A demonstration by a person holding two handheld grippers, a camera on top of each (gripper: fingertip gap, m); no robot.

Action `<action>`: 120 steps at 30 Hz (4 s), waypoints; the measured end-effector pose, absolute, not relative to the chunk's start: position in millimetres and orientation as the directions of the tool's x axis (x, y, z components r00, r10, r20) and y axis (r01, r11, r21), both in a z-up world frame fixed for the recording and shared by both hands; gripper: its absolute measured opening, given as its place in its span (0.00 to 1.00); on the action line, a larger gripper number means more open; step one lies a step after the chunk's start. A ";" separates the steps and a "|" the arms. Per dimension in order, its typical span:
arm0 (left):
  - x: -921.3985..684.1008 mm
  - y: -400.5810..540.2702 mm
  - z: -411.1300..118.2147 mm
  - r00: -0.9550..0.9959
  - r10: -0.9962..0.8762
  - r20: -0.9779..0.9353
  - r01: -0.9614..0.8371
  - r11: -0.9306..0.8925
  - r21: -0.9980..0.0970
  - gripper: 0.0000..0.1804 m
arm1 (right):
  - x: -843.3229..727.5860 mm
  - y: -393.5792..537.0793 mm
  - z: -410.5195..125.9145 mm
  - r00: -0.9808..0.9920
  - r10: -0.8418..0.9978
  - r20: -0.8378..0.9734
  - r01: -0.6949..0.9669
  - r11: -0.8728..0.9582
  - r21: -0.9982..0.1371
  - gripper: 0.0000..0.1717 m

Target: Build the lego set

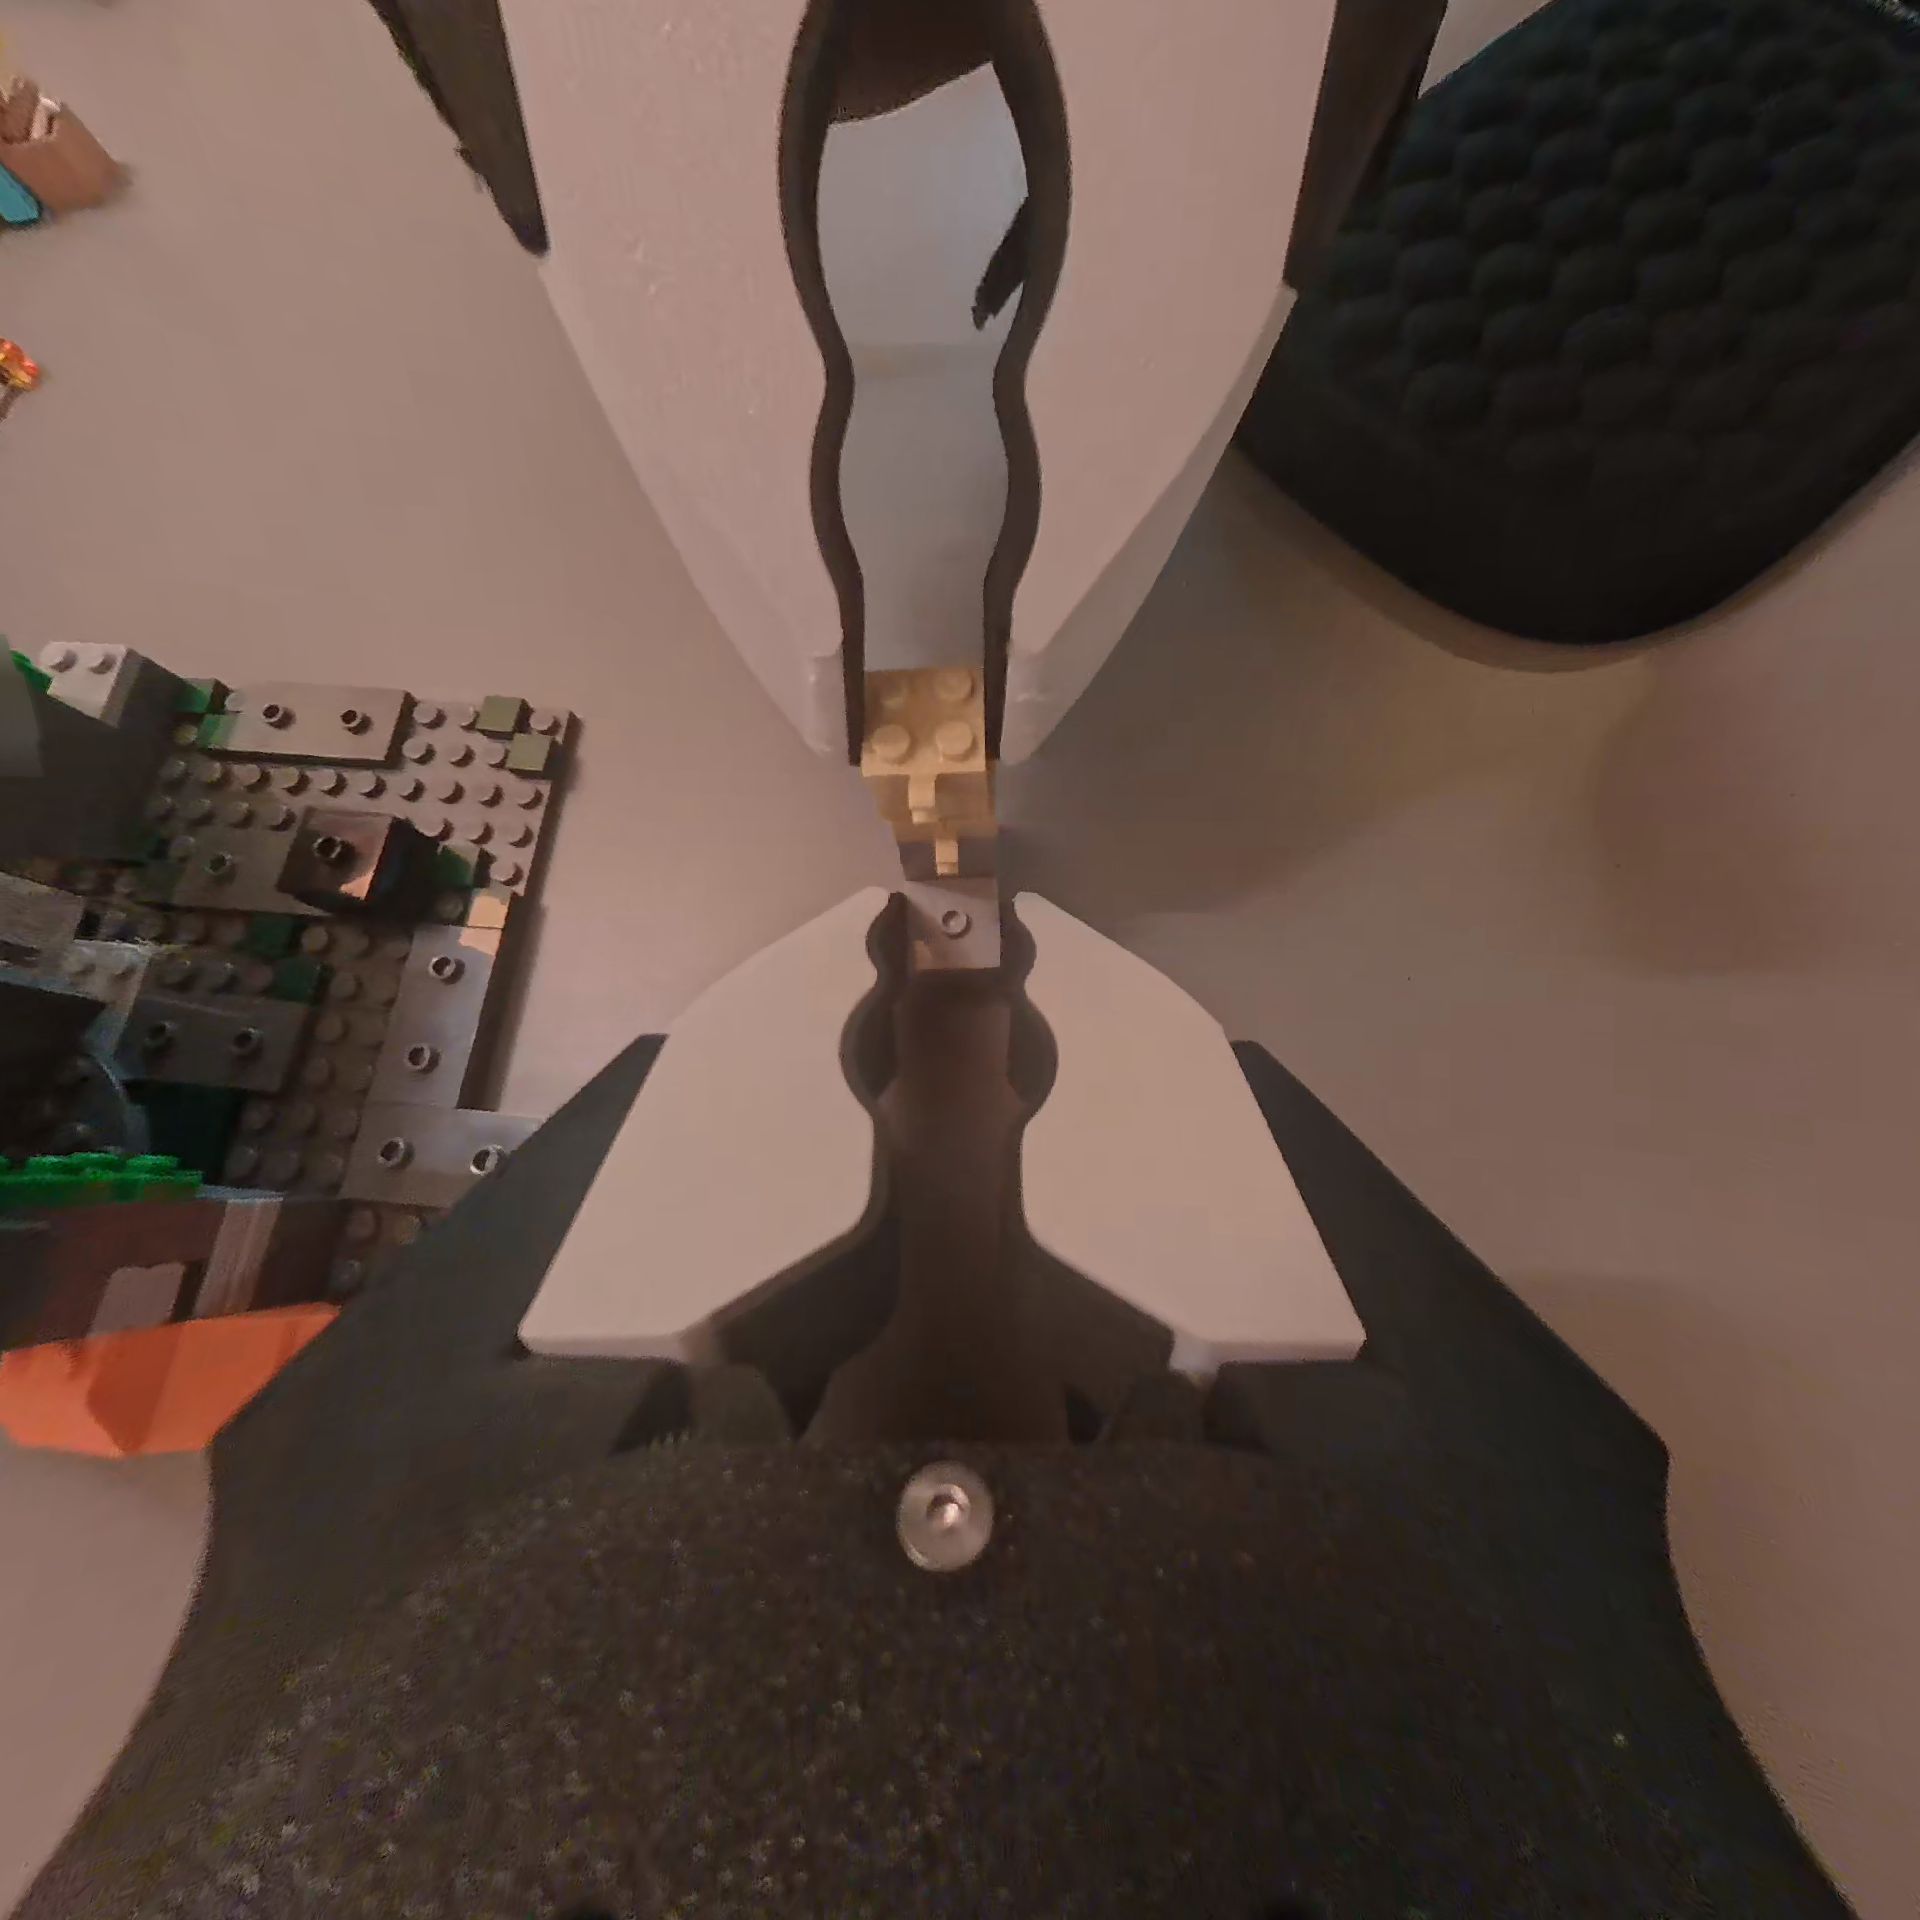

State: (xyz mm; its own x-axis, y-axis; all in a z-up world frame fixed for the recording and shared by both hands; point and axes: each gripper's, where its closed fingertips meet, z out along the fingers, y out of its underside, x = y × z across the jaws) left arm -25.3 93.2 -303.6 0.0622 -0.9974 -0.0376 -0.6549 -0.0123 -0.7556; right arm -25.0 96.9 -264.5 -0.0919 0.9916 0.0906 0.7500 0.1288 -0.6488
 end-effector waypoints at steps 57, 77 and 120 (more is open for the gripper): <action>-25.0 90.6 -303.7 0.036 -0.998 -0.052 -0.650 0.016 -0.760 0.09 | -24.0 91.6 -271.1 -0.121 0.989 0.084 0.788 0.147 -0.598 0.14; -26.8 78.5 -253.1 -0.002 -1.000 0.005 -0.625 -0.003 -0.781 0.09 | -28.2 70.6 -213.2 -0.028 0.502 0.864 0.664 0.655 -0.359 0.45; -25.4 -45.8 -146.3 -0.342 -0.873 0.349 -0.483 -0.155 -0.862 0.14 | -41.1 -28.0 -135.1 0.067 0.640 0.766 0.496 0.645 -0.582 0.32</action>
State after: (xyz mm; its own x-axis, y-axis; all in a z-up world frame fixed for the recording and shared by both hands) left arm -25.4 -45.8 -146.3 -0.3418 -0.8727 0.3487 -0.4829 -0.1552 -0.8618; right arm -41.1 -28.0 -135.1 0.0670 0.6397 0.7657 0.4958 0.6446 -0.5820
